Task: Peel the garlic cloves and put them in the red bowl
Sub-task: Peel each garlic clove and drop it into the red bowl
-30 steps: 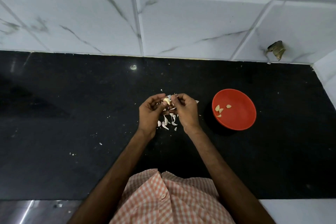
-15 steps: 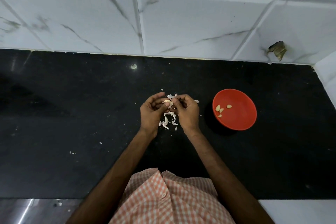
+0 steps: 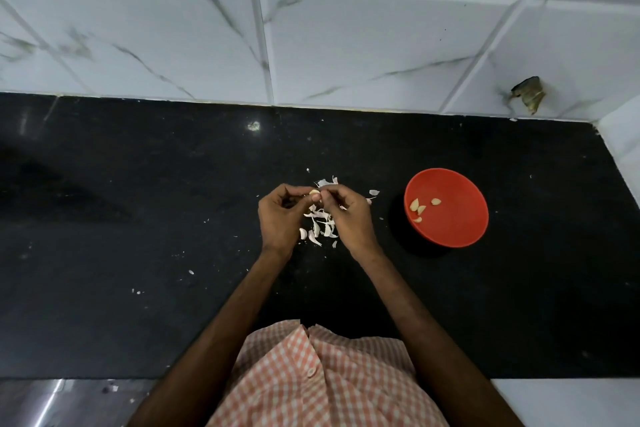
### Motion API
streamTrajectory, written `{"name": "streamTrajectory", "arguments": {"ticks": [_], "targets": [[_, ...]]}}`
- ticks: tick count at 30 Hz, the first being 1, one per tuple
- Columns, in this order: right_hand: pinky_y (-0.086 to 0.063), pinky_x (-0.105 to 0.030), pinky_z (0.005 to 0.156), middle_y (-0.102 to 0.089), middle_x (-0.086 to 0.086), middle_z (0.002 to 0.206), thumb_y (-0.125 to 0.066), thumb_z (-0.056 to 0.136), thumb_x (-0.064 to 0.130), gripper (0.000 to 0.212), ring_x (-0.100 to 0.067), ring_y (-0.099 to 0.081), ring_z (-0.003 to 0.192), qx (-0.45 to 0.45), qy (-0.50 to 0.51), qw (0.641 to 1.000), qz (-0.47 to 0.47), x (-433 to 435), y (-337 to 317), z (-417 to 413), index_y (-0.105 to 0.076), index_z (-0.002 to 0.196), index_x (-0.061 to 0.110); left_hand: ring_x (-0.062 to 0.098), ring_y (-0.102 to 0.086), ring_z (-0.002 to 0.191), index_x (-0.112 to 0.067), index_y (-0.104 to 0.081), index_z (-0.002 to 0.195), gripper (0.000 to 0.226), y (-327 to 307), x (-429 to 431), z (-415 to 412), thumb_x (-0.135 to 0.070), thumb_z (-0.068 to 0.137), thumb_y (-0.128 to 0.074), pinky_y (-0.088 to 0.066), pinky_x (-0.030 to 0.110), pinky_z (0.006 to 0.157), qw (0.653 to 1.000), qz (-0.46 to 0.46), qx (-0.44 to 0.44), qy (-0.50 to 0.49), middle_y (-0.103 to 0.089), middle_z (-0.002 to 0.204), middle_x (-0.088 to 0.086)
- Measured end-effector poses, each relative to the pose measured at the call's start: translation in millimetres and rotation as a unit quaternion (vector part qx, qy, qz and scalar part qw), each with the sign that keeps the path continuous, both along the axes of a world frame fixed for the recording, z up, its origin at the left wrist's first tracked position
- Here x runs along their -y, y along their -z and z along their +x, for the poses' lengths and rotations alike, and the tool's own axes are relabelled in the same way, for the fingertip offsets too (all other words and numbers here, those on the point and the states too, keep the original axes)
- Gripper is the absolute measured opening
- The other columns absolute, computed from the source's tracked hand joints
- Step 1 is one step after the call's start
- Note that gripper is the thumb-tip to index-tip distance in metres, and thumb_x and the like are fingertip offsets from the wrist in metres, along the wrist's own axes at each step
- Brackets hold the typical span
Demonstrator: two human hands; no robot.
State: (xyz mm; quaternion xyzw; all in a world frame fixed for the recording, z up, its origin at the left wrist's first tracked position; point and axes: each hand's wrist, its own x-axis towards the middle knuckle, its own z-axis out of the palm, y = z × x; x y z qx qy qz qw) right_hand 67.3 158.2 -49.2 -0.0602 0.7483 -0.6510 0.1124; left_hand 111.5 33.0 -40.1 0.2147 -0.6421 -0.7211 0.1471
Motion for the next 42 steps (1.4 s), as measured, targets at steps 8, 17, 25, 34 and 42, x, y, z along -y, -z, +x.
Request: {"name": "streamTrajectory", "arguments": {"ticks": [8, 17, 25, 34, 42], "targets": [[-0.06, -0.043, 0.086, -0.076, -0.009, 0.094, -0.07, 0.094, 0.009, 0.007, -0.028, -0.073, 0.092, 0.023, 0.044, 0.997, -0.057, 2, -2, 0, -0.075, 0.098, 0.011, 0.017, -0.074, 0.086, -0.005, -0.075, 0.097, 0.008, -1, -1, -2, -0.003, 0.089, -0.073, -0.058, 0.025, 0.074, 1.0, 0.002, 0.011, 0.022, -0.078, 0.093, 0.006], [-0.059, -0.036, 0.087, -0.075, 0.002, 0.092, -0.069, 0.094, 0.008, 0.009, -0.013, -0.071, 0.091, -0.028, 0.02, 0.999, 0.011, 0, -10, -1, -0.075, 0.097, 0.013, 0.018, -0.068, 0.068, -0.012, -0.074, 0.092, 0.01, -6, 1, 0, -0.014, 0.096, -0.065, -0.052, 0.027, 0.058, 0.993, -0.1, 0.047, 0.037, -0.074, 0.08, 0.001], [-0.056, -0.029, 0.09, -0.075, 0.007, 0.101, -0.069, 0.093, 0.008, 0.015, -0.009, -0.069, 0.101, -0.062, 0.012, 0.997, 0.032, -3, -16, -2, -0.076, 0.106, 0.015, 0.015, -0.069, 0.075, -0.011, -0.074, 0.095, 0.011, -11, -1, 0, -0.014, 0.097, -0.064, -0.056, 0.03, 0.062, 0.993, -0.102, 0.036, 0.041, -0.074, 0.086, -0.001], [-0.057, -0.031, 0.088, -0.074, 0.0, 0.103, -0.074, 0.086, -0.001, 0.022, -0.015, -0.07, 0.099, -0.026, 0.042, 0.999, -0.019, -15, -15, -1, -0.072, 0.106, 0.007, 0.017, -0.068, 0.082, -0.008, -0.073, 0.11, 0.016, -6, -7, -2, -0.009, 0.096, -0.066, -0.052, 0.024, 0.056, 0.993, 0.076, 0.021, 0.091, -0.075, 0.098, 0.009], [-0.056, -0.032, 0.097, -0.069, -0.008, 0.107, -0.058, 0.095, -0.011, 0.022, -0.018, -0.071, 0.1, 0.181, 0.18, 0.952, -0.169, -75, -17, -19, -0.068, 0.111, -0.002, 0.01, -0.061, 0.063, -0.006, -0.066, 0.115, 0.02, -5, -31, -25, 0.0, 0.101, -0.053, -0.052, 0.024, 0.051, 0.979, 0.122, 0.109, 0.122, -0.072, 0.088, 0.004]]}}
